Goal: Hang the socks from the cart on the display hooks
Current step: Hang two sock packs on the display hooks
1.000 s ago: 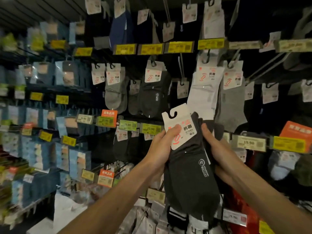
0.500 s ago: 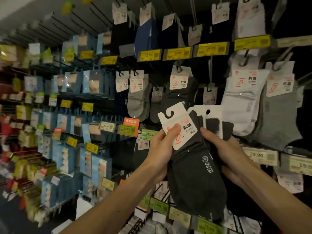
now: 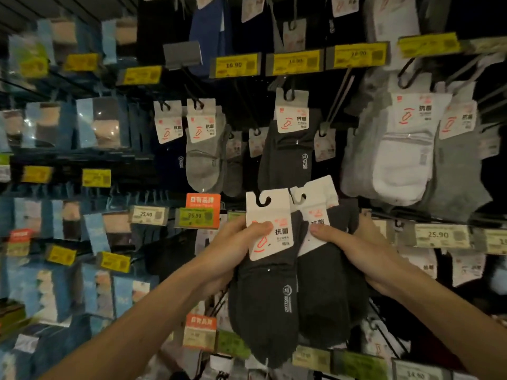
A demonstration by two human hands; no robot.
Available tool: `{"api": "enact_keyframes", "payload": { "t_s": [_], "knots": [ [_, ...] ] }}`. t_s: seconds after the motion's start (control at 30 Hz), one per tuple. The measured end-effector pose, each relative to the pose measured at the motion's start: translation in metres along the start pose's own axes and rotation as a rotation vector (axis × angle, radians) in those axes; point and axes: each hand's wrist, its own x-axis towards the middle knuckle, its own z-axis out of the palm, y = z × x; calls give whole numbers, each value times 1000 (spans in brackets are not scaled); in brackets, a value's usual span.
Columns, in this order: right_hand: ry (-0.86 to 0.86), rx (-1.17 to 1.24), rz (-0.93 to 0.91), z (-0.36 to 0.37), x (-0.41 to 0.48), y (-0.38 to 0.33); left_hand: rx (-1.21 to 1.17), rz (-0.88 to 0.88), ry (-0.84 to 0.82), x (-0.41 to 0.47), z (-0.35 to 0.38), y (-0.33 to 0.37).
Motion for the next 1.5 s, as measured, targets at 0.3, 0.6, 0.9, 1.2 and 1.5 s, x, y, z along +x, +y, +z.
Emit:
{"api": "enact_keyframes", "payload": {
  "t_s": [0.3,0.6,0.9,1.2,1.5],
  "knots": [
    [154,-83,-109,10,0,-13,236,281,54,31,-3,13],
    [334,-127,-286,-11,18,-61,215,478,50,71,9,76],
    [280,-139,-332,-33,30,-81,412,553,172,111,20,112],
    [227,-110,-368,-47,43,-87,482,631,238,136,30,141],
    [194,-94,-352,-52,55,-82,450,772,301,154,32,159]
  ]
}}
